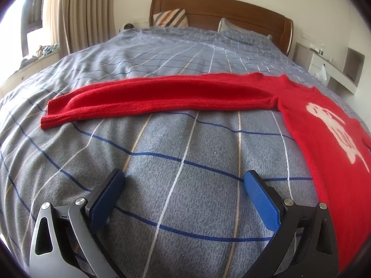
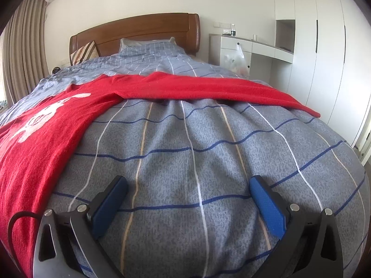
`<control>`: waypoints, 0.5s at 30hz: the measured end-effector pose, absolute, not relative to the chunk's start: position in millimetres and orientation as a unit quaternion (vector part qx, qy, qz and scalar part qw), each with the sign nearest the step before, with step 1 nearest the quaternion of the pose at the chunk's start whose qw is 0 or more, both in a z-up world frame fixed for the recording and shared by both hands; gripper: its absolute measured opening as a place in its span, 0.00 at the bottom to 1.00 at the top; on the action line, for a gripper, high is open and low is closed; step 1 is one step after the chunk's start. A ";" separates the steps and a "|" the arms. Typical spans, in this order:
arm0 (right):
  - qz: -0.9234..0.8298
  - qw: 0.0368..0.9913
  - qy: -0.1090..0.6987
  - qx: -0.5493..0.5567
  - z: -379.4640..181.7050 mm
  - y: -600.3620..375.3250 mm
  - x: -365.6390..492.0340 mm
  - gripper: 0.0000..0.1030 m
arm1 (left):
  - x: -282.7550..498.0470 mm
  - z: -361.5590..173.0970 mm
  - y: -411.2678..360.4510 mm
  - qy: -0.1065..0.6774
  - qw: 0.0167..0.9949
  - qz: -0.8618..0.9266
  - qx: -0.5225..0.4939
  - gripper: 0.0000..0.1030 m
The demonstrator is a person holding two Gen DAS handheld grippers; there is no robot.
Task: Fold small clothes
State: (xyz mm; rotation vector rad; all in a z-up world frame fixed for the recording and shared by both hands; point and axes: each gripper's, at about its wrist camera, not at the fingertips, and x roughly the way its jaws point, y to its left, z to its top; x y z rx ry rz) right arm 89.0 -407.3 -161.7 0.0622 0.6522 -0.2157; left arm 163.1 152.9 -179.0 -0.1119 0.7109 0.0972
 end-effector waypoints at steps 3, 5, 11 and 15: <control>-0.105 0.941 0.319 0.030 -161.8 -407.4 88.4 1.00 | 163.0 -179.4 152.9 0.348 0.935 0.048 -0.055 0.99; -0.105 0.942 0.318 0.031 -162.1 -407.3 88.4 1.00 | 162.7 -179.3 152.7 0.347 0.935 0.048 -0.054 0.99; -0.105 0.942 0.317 0.031 -161.6 -407.5 87.6 1.00 | 162.9 -179.2 152.6 0.347 0.935 0.048 -0.055 0.99; -0.105 0.942 0.317 0.031 -160.9 -408.7 85.5 1.00 | 163.0 -179.4 152.8 0.347 0.935 0.048 -0.055 0.99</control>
